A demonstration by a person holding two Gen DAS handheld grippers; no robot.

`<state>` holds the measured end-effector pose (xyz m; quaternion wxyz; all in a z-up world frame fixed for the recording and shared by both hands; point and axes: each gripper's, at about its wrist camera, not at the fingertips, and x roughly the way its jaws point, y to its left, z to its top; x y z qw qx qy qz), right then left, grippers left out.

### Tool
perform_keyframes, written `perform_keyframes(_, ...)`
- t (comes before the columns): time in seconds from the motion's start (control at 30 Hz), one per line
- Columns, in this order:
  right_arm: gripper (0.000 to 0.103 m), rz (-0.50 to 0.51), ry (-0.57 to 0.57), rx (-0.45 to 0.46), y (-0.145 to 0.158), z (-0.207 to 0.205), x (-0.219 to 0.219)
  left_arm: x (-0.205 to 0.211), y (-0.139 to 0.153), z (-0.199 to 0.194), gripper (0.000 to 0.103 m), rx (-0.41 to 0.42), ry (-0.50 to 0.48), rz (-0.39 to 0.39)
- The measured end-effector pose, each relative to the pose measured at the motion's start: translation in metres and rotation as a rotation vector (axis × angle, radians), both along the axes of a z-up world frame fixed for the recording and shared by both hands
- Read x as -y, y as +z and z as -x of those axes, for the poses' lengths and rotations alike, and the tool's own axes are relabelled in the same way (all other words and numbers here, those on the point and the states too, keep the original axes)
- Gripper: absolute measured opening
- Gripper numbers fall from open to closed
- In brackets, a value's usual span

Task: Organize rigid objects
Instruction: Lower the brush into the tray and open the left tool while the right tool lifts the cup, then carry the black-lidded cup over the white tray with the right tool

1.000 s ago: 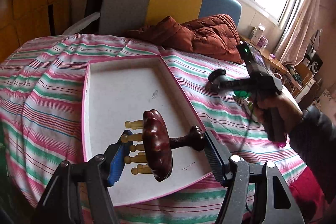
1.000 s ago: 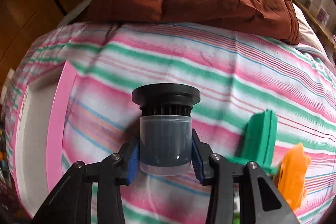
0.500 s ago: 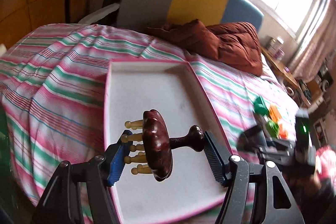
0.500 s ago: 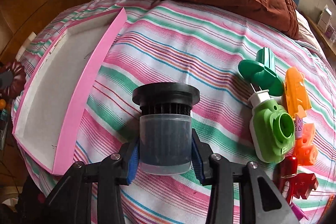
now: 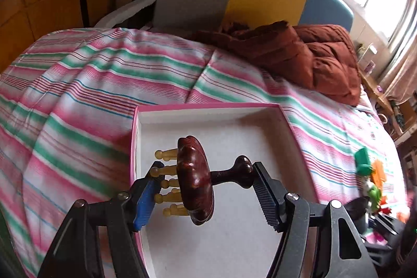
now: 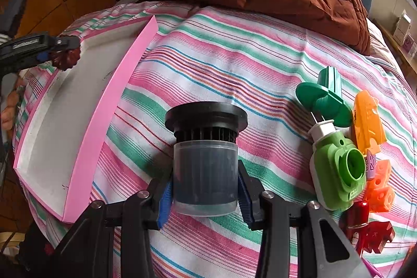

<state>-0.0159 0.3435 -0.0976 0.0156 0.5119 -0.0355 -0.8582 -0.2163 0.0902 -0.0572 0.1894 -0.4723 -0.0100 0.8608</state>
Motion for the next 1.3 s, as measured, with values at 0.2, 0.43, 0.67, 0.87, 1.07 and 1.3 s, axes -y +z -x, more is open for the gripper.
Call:
perform_keyframes(0.2, 0.043, -0.002, 0.000, -0.009, -0.001, 0.004, 0.002, 0.003, 0.001, 0.015, 0.087, -0.033, 0.019, 0.007)
perform_keyframes(0.43, 0.043, 0.013, -0.012, -0.020, -0.001, 0.005, 0.002, 0.012, 0.016, -0.006, 0.087, -0.090, 0.045, 0.041)
perform_keyframes(0.67, 0.043, 0.026, -0.022, -0.027, -0.002, 0.006, 0.000, 0.011, 0.026, -0.061, 0.088, -0.138, 0.029, 0.099)
perform_keyframes(0.87, 0.043, 0.024, -0.026, -0.043, -0.002, 0.010, 0.002, 0.008, 0.038, -0.105, 0.095, -0.185, 0.016, 0.126)
perform_keyframes(1.07, 0.043, 0.036, -0.037, -0.066, -0.004, 0.015, 0.000, 0.009, 0.052, -0.143, 0.102, -0.245, 0.017, 0.134)
perform_keyframes(1.3, 0.043, 0.034, -0.055, -0.078, -0.003, 0.016, 0.000, 0.011, 0.051, -0.168, 0.102, -0.245, 0.012, 0.172)
